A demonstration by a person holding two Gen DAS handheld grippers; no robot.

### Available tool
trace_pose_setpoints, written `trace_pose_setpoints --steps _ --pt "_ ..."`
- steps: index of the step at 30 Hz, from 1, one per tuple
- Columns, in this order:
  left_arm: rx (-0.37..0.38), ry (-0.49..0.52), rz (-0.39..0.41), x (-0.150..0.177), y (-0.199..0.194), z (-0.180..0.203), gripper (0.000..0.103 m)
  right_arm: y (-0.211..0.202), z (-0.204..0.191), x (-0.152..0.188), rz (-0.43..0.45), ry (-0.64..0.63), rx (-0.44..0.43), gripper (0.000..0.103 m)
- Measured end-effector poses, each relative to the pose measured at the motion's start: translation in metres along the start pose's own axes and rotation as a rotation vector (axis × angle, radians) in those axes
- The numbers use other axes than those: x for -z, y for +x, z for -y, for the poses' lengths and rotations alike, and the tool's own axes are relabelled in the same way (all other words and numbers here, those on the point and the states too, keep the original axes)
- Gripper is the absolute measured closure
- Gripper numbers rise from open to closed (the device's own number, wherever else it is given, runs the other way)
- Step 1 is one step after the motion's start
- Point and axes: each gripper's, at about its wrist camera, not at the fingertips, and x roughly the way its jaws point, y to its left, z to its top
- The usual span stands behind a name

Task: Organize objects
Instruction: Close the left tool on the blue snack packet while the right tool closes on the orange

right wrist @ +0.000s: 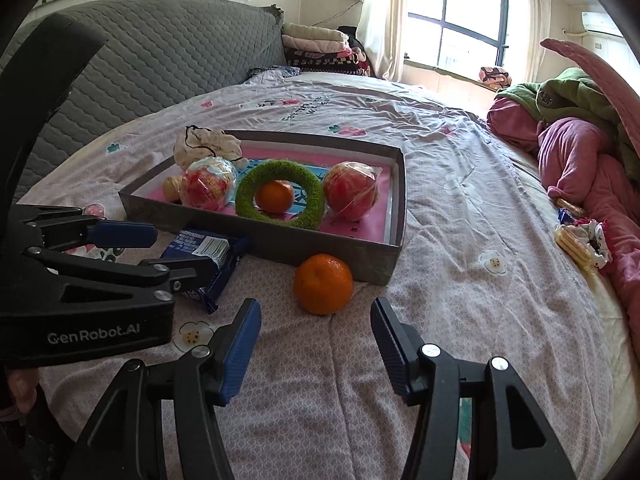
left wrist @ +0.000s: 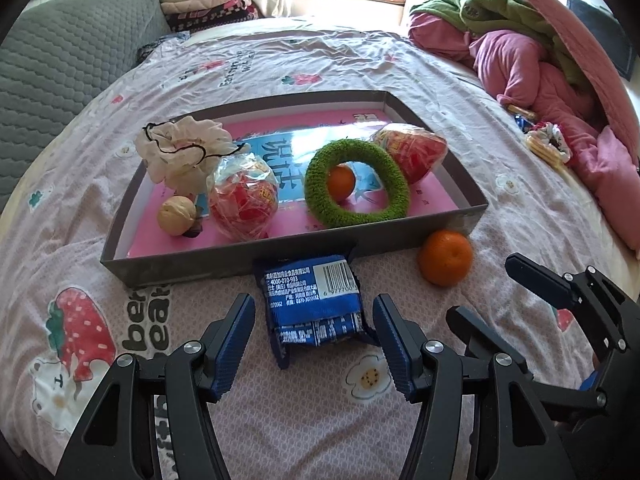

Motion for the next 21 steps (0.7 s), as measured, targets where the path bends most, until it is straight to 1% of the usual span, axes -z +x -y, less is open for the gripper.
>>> trace_pose_setpoints --steps 3,10,13,21 --pt "0.0 -0.004 -0.011 -0.001 0.009 0.0 0.04 0.008 -0.001 -0.001 -0.014 -0.001 -0.002 0.047" --pt "-0.005 -0.026 -0.016 -0.001 0.025 -0.002 0.04 0.026 0.001 -0.004 -0.023 -0.011 0.047 0.047" --pt "0.01 -0.047 -0.018 -0.003 0.031 -0.006 0.04 0.032 0.002 -0.006 -0.025 -0.007 0.063 0.047" --pt "0.019 -0.07 -0.019 -0.005 0.042 -0.01 0.039 0.046 0.002 -0.009 -0.028 -0.005 0.067 0.047"
